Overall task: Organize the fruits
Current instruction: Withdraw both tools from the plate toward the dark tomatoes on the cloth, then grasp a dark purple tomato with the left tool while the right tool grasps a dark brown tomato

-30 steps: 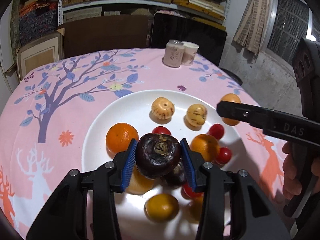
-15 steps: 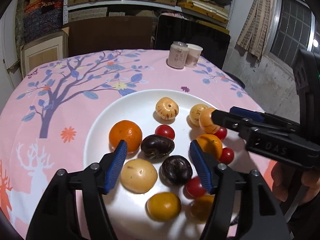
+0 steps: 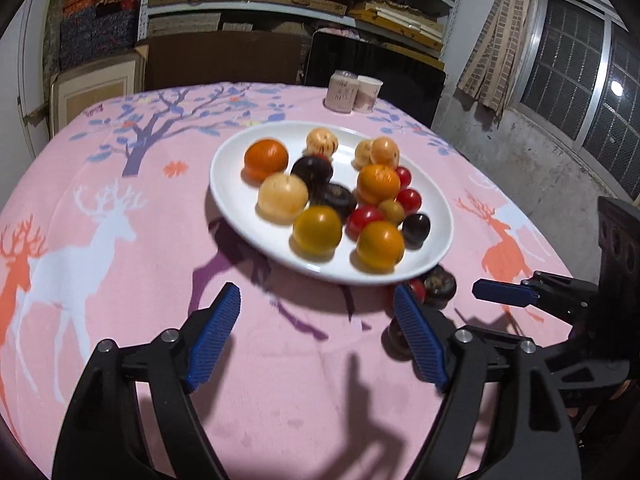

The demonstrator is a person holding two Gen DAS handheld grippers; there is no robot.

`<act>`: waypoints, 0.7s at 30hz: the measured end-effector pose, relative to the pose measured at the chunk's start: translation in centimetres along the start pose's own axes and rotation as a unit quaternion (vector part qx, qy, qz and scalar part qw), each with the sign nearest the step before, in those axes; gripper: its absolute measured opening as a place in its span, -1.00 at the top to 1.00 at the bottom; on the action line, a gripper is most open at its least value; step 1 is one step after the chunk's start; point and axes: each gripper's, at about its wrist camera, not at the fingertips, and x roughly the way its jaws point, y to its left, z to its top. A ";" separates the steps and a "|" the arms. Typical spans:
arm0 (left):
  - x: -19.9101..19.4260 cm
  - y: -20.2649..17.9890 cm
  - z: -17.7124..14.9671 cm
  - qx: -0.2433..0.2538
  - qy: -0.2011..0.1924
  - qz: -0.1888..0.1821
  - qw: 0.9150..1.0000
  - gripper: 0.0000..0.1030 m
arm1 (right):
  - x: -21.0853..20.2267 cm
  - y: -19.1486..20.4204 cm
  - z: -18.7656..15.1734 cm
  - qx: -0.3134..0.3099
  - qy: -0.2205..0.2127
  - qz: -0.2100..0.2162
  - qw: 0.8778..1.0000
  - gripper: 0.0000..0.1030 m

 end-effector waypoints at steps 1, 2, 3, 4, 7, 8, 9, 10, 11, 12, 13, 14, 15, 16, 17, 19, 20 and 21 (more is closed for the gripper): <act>0.1 0.1 -0.2 -0.002 0.005 0.000 1.000 -0.49 | 0.1 0.2 -0.1 0.002 0.002 0.004 1.000 -0.15; 0.1 0.1 -0.4 -0.003 0.007 0.000 1.000 -0.49 | 0.2 0.3 0.0 0.003 0.004 0.007 1.000 -0.15; 0.1 0.0 -0.6 -0.002 0.007 0.001 1.000 -0.49 | 0.4 0.5 0.0 0.002 0.007 0.011 1.000 -0.15; 0.1 0.0 -0.7 0.000 0.007 0.001 1.000 -0.49 | 0.5 0.8 -0.1 0.000 0.009 0.012 1.000 -0.15; 0.0 -0.1 -1.1 0.003 0.008 0.005 1.000 -0.49 | 0.4 1.8 -0.1 -0.013 0.014 0.023 1.000 -0.15; 0.1 -0.1 -1.1 0.002 0.008 0.004 1.000 -0.49 | 0.4 2.1 -0.1 -0.020 0.015 0.027 0.999 -0.15; 0.0 -0.1 -1.3 0.001 0.007 0.004 1.000 -0.49 | 0.4 2.5 -0.2 -0.029 0.016 0.024 0.999 -0.15; 0.2 -0.1 -1.2 0.000 0.008 0.003 1.000 -0.49 | 0.5 2.8 -0.2 -0.035 0.017 0.017 0.999 -0.15; 0.3 0.0 -1.2 0.000 0.010 0.003 1.000 -0.49 | 0.8 3.0 -0.3 -0.037 0.018 0.010 0.999 -0.15; 0.4 -0.1 -1.3 -0.001 0.012 0.003 1.000 -0.49 | 1.1 3.0 -0.3 -0.038 0.022 0.006 0.999 -0.15; 0.4 -0.1 -1.3 0.000 0.013 0.003 1.000 -0.49 | 1.4 3.0 -0.2 -0.036 0.028 0.003 0.999 -0.15; 0.4 -0.2 -1.4 0.002 0.013 0.002 1.000 -0.49 | 1.8 3.0 -0.2 -0.034 0.033 0.003 0.999 -0.13; 0.4 -0.2 -1.2 0.004 0.013 0.001 1.000 -0.49 | 2.2 2.8 -0.2 -0.030 0.042 0.005 0.999 -0.11; 0.4 -0.3 -1.3 0.007 0.013 0.000 1.000 -0.49 | 2.4 2.5 -0.1 -0.023 0.047 0.004 0.999 -0.02; 0.4 -0.4 -1.2 0.008 0.014 0.000 1.000 -0.49 | 2.5 2.1 -0.1 -0.014 0.049 0.006 0.999 0.10; 0.5 -0.5 -1.3 0.011 0.016 -0.002 1.000 -0.49 | 2.4 1.0 -0.1 0.010 0.049 0.014 0.999 0.35; 0.5 -0.5 -1.3 0.013 0.018 -0.003 1.000 -0.49 | 2.3 0.6 -0.2 0.020 0.048 0.023 0.998 0.42; 0.6 -0.7 -1.3 0.017 0.021 -0.007 1.000 -0.49 | 2.0 0.2 -0.3 0.028 0.041 0.025 0.998 0.46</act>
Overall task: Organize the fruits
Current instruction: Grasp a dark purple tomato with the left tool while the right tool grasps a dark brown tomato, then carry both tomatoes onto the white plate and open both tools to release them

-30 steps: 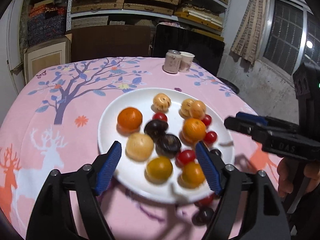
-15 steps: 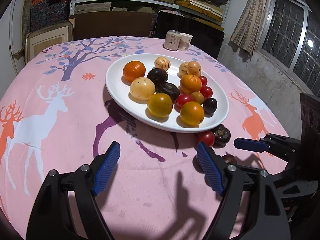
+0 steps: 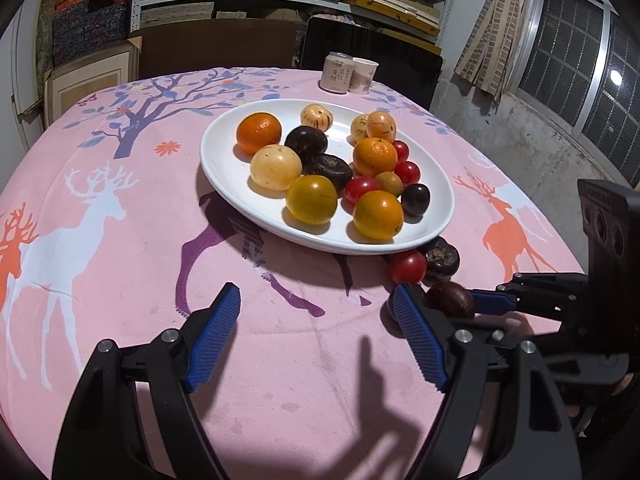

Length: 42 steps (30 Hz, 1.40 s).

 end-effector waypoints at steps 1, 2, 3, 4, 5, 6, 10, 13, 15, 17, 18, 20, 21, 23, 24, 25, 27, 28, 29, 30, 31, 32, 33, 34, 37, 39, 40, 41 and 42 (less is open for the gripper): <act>0.0 -0.2 0.0 0.004 0.002 -0.001 1.000 -0.50 | -0.3 -0.3 -0.1 0.004 -0.007 -0.001 1.000 0.57; 0.1 -0.5 -0.1 0.011 0.003 -0.003 1.000 -0.50 | -0.7 -0.7 -0.2 0.010 -0.011 0.003 1.000 0.58; 0.2 -1.0 -0.2 0.021 0.005 -0.003 1.000 -0.50 | -1.3 -1.2 -0.5 0.020 -0.018 0.010 1.000 0.58; 0.2 -1.5 -0.3 0.033 0.007 -0.001 0.999 -0.49 | -1.7 -1.6 -0.6 0.026 -0.023 0.012 0.999 0.58; 0.3 -2.1 -0.4 0.046 0.010 0.002 0.999 -0.49 | -2.0 -2.0 -0.8 0.031 -0.027 0.013 0.999 0.58; 0.5 -3.0 -0.5 0.064 0.014 0.005 0.998 -0.49 | -2.4 -2.5 -1.1 0.037 -0.031 0.014 0.999 0.58; 1.2 -5.4 -0.9 0.106 0.024 0.012 0.994 -0.49 | -2.8 -4.3 -1.9 0.070 -0.038 0.027 0.996 0.58; 2.0 -6.3 -0.7 0.107 0.033 0.008 0.994 -0.49 | -3.0 -5.1 -2.1 0.090 -0.044 0.048 0.994 0.58; 2.8 -6.8 -0.7 0.110 0.044 0.005 0.993 -0.43 | -3.3 -5.4 -2.2 0.098 -0.050 0.053 0.992 0.58; 3.5 -7.1 -0.7 0.115 0.058 0.000 0.992 -0.15 | -3.5 -5.6 -2.3 0.101 -0.054 0.055 0.992 0.57; 3.9 -7.1 -0.7 0.115 0.064 -0.001 0.991 -0.01 | -3.6 -5.8 -2.4 0.103 -0.057 0.057 0.991 0.57; 4.0 -6.9 -0.7 0.108 0.065 -0.007 0.992 0.03 | -3.8 -6.1 -2.7 0.109 -0.058 0.058 0.991 0.57; 4.0 -6.7 -0.6 0.104 0.064 -0.011 0.992 0.09 | -3.7 -6.3 -2.8 0.113 -0.058 0.058 0.990 0.57; 3.9 -6.5 -0.6 0.098 0.062 -0.018 0.993 0.21 | -3.7 -6.5 -2.8 0.117 -0.058 0.060 0.990 0.57; 3.9 -6.5 -0.6 0.097 0.061 -0.022 0.993 0.40 | -3.8 -6.5 -2.8 0.117 -0.060 0.061 0.989 0.57; 3.8 -6.5 -0.6 0.096 0.058 -0.022 0.993 0.40 | -3.8 -6.4 -2.8 0.117 -0.061 0.062 0.989 0.57; 3.8 -6.5 -0.6 0.094 0.058 -0.029 0.993 0.41 | -3.9 -6.4 -2.9 0.116 -0.061 0.062 0.989 0.57; 3.7 -6.5 -0.6 0.093 0.055 -0.030 0.994 0.41 | -3.9 -6.4 -2.9 0.115 -0.061 0.063 0.989 0.57; 3.6 -6.4 -0.6 0.093 0.054 -0.032 0.994 0.41 | -3.9 -6.4 -2.9 0.115 -0.062 0.062 0.989 0.57; 3.6 -6.4 -0.5 0.091 0.052 -0.032 0.994 0.41 | -3.9 -6.4 -3.0 0.115 -0.062 0.063 0.989 0.57; 3.4 -6.3 -0.5 0.089 0.049 -0.033 0.994 0.41 | -4.0 -6.4 -3.0 0.115 -0.062 0.063 0.989 0.57; 3.3 -6.3 -0.5 0.088 0.046 -0.035 0.994 0.41 | -4.0 -6.4 -3.0 0.115 -0.063 0.062 0.989 0.57; 3.1 -6.4 -0.5 0.087 0.043 -0.037 0.995 0.41 | -4.0 -6.4 -3.0 0.114 -0.064 0.063 0.989 0.57; 2.9 -6.4 -0.5 0.087 0.039 -0.038 0.995 0.41 | -4.1 -6.3 -3.0 0.113 -0.065 0.064 0.989 0.57; 2.2 -6.4 -0.5 0.088 0.027 -0.040 0.995 0.41 | -4.3 -6.4 -3.0 0.114 -0.070 0.066 0.989 0.57; 1.6 -6.2 -0.4 0.081 0.017 -0.044 0.996 0.41 | -4.5 -6.5 -3.0 0.115 -0.074 0.068 0.988 0.57; 1.2 -6.0 -0.2 0.076 0.011 -0.045 0.996 0.41 | -4.6 -6.5 -2.8 0.117 -0.074 0.070 0.988 0.57; 0.8 -5.8 0.1 0.073 0.005 -0.045 0.996 0.41 | -4.8 -6.5 -2.6 0.116 -0.075 0.072 0.988 0.57; 0.5 -5.7 0.4 0.071 -0.001 -0.045 0.996 0.41 | -5.0 -6.4 -2.1 0.114 -0.075 0.073 0.988 0.57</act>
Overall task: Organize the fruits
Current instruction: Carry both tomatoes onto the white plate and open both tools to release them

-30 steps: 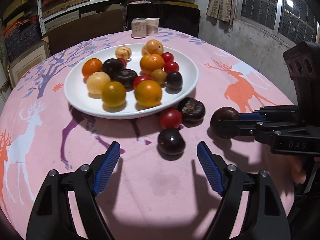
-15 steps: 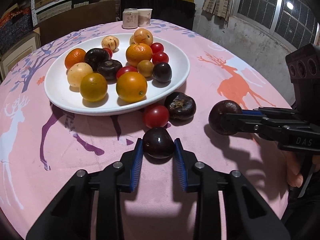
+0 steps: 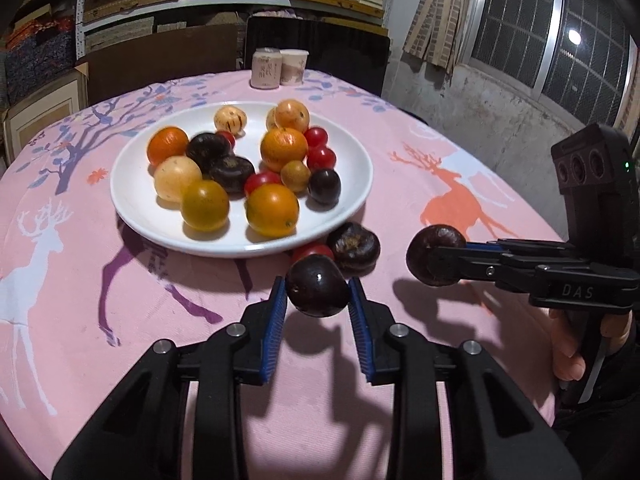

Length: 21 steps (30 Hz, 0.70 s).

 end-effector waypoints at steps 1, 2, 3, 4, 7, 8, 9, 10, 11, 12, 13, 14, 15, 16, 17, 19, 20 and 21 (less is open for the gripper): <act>-0.3 0.2 0.4 -0.001 -0.006 0.001 1.000 0.41 | -0.1 0.2 0.5 -0.003 -0.001 -0.001 1.000 0.57; -0.5 0.3 0.9 -0.002 -0.010 0.002 1.000 0.41 | -0.2 0.5 1.3 -0.008 -0.004 -0.003 1.000 0.57; -0.7 0.5 1.6 -0.002 -0.014 0.004 1.000 0.41 | -0.3 0.8 2.2 -0.012 -0.007 -0.004 1.000 0.57; -0.7 0.7 2.2 -0.002 -0.015 0.007 1.000 0.41 | -0.4 1.0 3.1 -0.014 -0.010 -0.005 1.000 0.57; -0.4 1.2 4.5 -0.001 -0.020 0.015 1.000 0.41 | 0.0 1.7 6.2 -0.025 -0.019 -0.007 0.999 0.57; -0.2 1.5 5.4 -0.001 -0.023 0.018 1.000 0.41 | 0.4 1.8 7.3 -0.025 -0.020 -0.010 0.999 0.57; 0.1 1.7 6.0 -0.002 -0.023 0.019 1.000 0.41 | 1.0 1.9 8.2 -0.024 -0.019 -0.011 0.999 0.57; 0.6 2.0 6.7 -0.003 -0.021 0.020 1.000 0.41 | 1.8 1.8 9.3 -0.021 -0.015 -0.013 1.000 0.57; 1.2 2.3 7.2 -0.004 -0.019 0.023 1.000 0.41 | 2.5 1.8 10.0 -0.020 -0.013 -0.017 1.000 0.57; 1.8 2.8 7.6 -0.008 -0.016 0.026 1.000 0.41 | 3.5 1.7 10.8 -0.019 -0.008 -0.022 1.000 0.57; 2.5 3.2 7.9 -0.012 -0.012 0.028 0.999 0.41 | 4.3 1.6 11.3 -0.017 -0.004 -0.026 1.000 0.57; 3.1 3.6 8.1 -0.016 -0.008 0.030 0.999 0.41 | 5.3 1.4 11.7 -0.014 0.000 -0.029 0.999 0.57; 3.8 4.0 8.2 -0.020 -0.002 0.032 0.999 0.41 | 6.1 1.4 12.0 -0.012 0.004 -0.031 0.999 0.57; 4.4 4.3 8.2 -0.022 0.003 0.032 0.999 0.41 | 7.1 1.3 12.2 -0.013 0.010 -0.036 0.999 0.57; 5.0 4.6 8.2 -0.024 0.010 0.035 0.999 0.41 | 7.7 1.3 12.1 -0.014 0.013 -0.041 0.999 0.55; 5.7 4.9 8.0 -0.023 0.018 0.039 0.999 0.39 | 9.0 1.3 12.1 -0.020 0.022 -0.050 0.998 0.48; 5.7 5.0 8.0 -0.021 0.014 0.039 0.999 0.33 | 9.3 1.3 12.1 -0.021 0.022 -0.051 0.998 0.44; 5.5 5.0 8.0 -0.022 0.010 0.033 0.999 0.05 | 9.2 1.4 12.1 -0.025 0.019 -0.051 0.998 0.31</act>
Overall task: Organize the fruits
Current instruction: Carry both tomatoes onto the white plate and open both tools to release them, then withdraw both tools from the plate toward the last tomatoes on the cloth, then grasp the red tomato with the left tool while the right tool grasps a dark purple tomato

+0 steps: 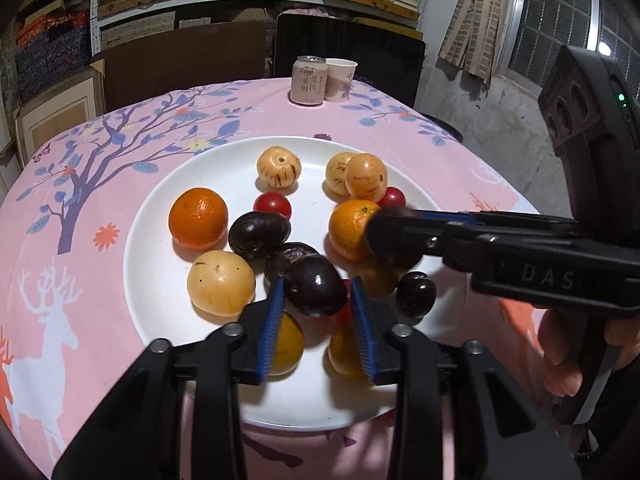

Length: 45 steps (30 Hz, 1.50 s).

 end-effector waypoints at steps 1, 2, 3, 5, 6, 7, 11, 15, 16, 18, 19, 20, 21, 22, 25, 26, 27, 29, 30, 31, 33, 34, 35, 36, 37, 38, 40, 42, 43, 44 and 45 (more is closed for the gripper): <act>-0.4 0.1 -0.1 -0.004 -0.010 0.000 1.000 -0.29 | -0.2 0.1 -0.1 -0.003 -0.005 0.000 1.000 0.27; -0.8 0.1 -0.2 -0.005 -0.021 0.006 1.000 -0.42 | -0.6 0.2 -0.3 -0.008 -0.014 0.000 1.000 0.26; -1.4 0.1 -0.4 -0.005 -0.035 0.011 0.999 -0.54 | -1.1 0.3 -0.5 -0.011 -0.020 -0.003 1.000 0.21; -2.2 0.2 -0.6 -0.008 -0.040 0.011 0.999 -0.54 | -2.5 0.3 -1.0 -0.011 -0.040 -0.012 0.999 0.19; -2.7 0.2 -0.9 -0.012 -0.043 0.013 0.999 -0.54 | -3.2 0.1 -1.4 -0.007 -0.047 -0.011 0.999 0.19; -3.2 0.2 -1.2 -0.013 -0.046 0.013 0.999 -0.54 | -3.8 -0.1 -1.7 -0.005 -0.050 -0.011 0.999 0.18; -5.5 -0.1 -3.6 -0.012 -0.053 0.008 0.999 -0.54 | -6.2 -0.2 -4.4 -0.022 -0.066 -0.050 0.996 0.14; -6.4 -0.6 -6.2 -0.014 -0.038 -0.001 0.999 -0.55 | -5.9 0.6 -7.6 -0.066 -0.016 -0.051 0.996 0.14; -6.4 -0.7 -6.7 -0.013 -0.034 -0.001 0.999 -0.55 | -5.5 1.3 -8.6 -0.093 -0.006 -0.066 0.993 0.14; -6.4 -1.0 -7.6 -0.014 -0.027 -0.002 1.000 -0.55 | -4.7 2.7 -10.0 -0.140 0.004 -0.091 0.986 0.14; -6.3 -1.0 -8.0 -0.015 -0.025 -0.003 1.000 -0.55 | -4.4 3.2 -10.6 -0.158 0.009 -0.100 0.982 0.15; -6.3 -1.0 -8.2 -0.015 -0.023 -0.004 1.000 -0.54 | -4.0 3.5 -10.9 -0.171 0.014 -0.106 0.980 0.16; -6.3 -1.1 -8.5 -0.015 -0.020 -0.006 1.000 -0.55 | -3.8 3.6 -10.8 -0.175 0.018 -0.111 0.978 0.17; -6.2 -1.1 -8.7 -0.015 -0.018 -0.007 1.000 -0.55 | -3.6 3.6 -10.6 -0.175 0.015 -0.119 0.977 0.17; -5.8 -1.4 -9.0 -0.010 -0.009 -0.005 1.000 -0.55 | -2.8 3.6 -10.3 -0.174 0.023 -0.125 0.977 0.17; -5.6 -1.6 -9.0 -0.007 -0.006 -0.003 1.000 -0.54 | -2.5 3.8 -10.2 -0.178 0.025 -0.125 0.976 0.17; -5.5 -1.8 -9.1 -0.003 -0.003 -0.003 1.000 -0.55 | -2.0 4.0 -10.4 -0.182 0.029 -0.128 0.975 0.17; -5.2 -2.1 -9.2 0.006 0.001 -0.002 1.000 -0.55 | -1.4 4.0 -10.4 -0.180 0.038 -0.128 0.975 0.22; -5.1 -2.3 -9.2 0.010 0.003 -0.002 1.000 -0.54 | -1.4 3.6 -10.3 -0.170 0.039 -0.119 0.977 0.22; -5.0 -2.4 -9.3 0.012 0.005 -0.002 1.000 -0.55 | -1.6 3.4 -10.2 -0.159 0.038 -0.111 0.980 0.23; -4.8 -2.6 -9.3 0.015 0.009 0.000 1.000 -0.55 | -1.9 2.5 -10.0 -0.133 0.029 -0.101 0.985 0.23; -4.7 -2.7 -9.3 0.016 0.011 0.002 1.000 -0.55 | -2.5 1.8 -9.8 -0.111 0.020 -0.092 0.989 0.24; -4.5 -2.8 -9.2 0.018 0.012 0.005 1.000 -0.55 | -2.9 1.4 -9.8 -0.096 0.014 -0.087 0.991 0.24; -4.4 -3.0 -9.1 0.020 0.014 0.011 1.000 -0.55 | -3.4 0.9 -9.8 -0.085 0.005 -0.085 0.993 0.24; -4.2 -3.3 -9.0 0.020 0.015 0.017 1.000 -0.55 | -4.0 0.5 -9.9 -0.076 -0.005 -0.087 0.993 0.24; -4.1 -3.5 -9.0 0.019 0.014 0.025 0.999 -0.55 | -4.6 0.0 -10.0 -0.068 -0.018 -0.090 0.993 0.24; -3.7 -4.2 -8.7 0.005 0.011 0.042 0.999 -0.55 | -5.8 -1.1 -10.1 -0.048 -0.040 -0.086 0.994 0.24; -3.2 -5.0 -8.3 -0.007 0.010 0.051 0.999 -0.54 | -6.6 -2.4 -10.1 -0.024 -0.054 -0.083 0.995 0.24; -2.8 -5.4 -8.0 -0.009 0.011 0.055 0.998 -0.54 | -6.8 -2.9 -10.2 -0.014 -0.055 -0.081 0.995 0.24; -2.3 -5.8 -7.8 -0.009 0.015 0.060 0.998 -0.54 | -6.9 -3.3 -10.2 -0.005 -0.057 -0.078 0.995 0.24; -1.8 -6.2 -7.6 -0.008 0.021 0.062 0.998 -0.43 | -7.0 -3.7 -10.3 0.005 -0.060 -0.074 0.995 0.23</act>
